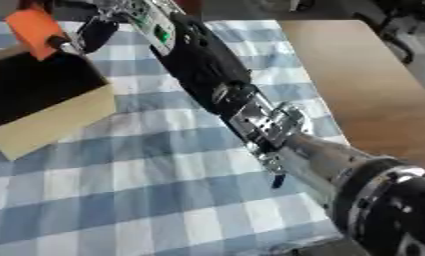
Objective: Pick up objects on the table and place them in the box.
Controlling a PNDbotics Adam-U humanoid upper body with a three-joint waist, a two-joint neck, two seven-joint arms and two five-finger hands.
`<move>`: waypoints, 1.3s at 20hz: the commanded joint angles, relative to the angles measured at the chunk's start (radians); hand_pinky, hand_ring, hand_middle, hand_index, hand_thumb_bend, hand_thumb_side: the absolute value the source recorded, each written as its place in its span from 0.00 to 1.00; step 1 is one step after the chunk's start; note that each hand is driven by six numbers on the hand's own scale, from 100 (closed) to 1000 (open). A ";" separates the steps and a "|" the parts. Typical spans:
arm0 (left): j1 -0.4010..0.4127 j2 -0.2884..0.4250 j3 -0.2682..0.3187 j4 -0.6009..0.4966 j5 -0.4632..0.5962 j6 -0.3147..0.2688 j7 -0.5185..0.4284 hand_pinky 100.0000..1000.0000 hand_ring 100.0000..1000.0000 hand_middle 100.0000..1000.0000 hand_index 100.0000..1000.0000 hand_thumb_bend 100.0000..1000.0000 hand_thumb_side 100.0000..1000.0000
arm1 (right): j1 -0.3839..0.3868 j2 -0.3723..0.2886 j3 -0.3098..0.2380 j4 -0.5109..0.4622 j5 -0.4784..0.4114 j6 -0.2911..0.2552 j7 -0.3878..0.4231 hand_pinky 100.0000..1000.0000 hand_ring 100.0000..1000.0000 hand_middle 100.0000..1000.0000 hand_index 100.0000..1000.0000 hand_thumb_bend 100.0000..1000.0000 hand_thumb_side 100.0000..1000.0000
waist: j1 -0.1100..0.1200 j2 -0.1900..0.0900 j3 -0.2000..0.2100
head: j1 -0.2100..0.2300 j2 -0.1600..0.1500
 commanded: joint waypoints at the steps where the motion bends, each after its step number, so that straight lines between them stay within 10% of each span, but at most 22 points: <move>1: -0.016 0.013 0.007 -0.020 0.001 -0.010 0.002 0.60 0.55 0.54 0.72 0.00 0.55 | -0.012 0.009 0.013 -0.020 0.002 -0.007 0.032 0.73 0.72 0.48 0.56 0.00 0.18 | 0.006 -0.020 -0.001 | -0.004 -0.006; 13: -0.015 0.009 0.007 -0.020 -0.004 -0.007 -0.007 0.60 0.55 0.54 0.72 0.00 0.55 | 0.004 0.050 0.023 0.017 0.044 -0.003 0.088 0.74 0.74 0.54 0.61 0.00 0.22 | 0.003 -0.013 -0.003 | -0.005 -0.010; 18: -0.014 0.008 0.008 -0.020 -0.005 -0.006 -0.008 0.60 0.55 0.53 0.72 0.00 0.55 | 0.007 0.050 0.024 0.017 0.061 0.000 0.102 0.76 0.77 0.69 0.79 0.00 0.33 | 0.005 -0.011 -0.005 | -0.005 -0.009; 26: -0.012 0.008 0.010 -0.020 -0.006 -0.004 -0.007 0.60 0.55 0.53 0.72 0.00 0.55 | 0.010 0.051 0.025 0.032 0.076 0.006 0.149 0.79 0.83 0.83 1.00 0.51 0.56 | 0.009 -0.012 -0.009 | -0.006 -0.013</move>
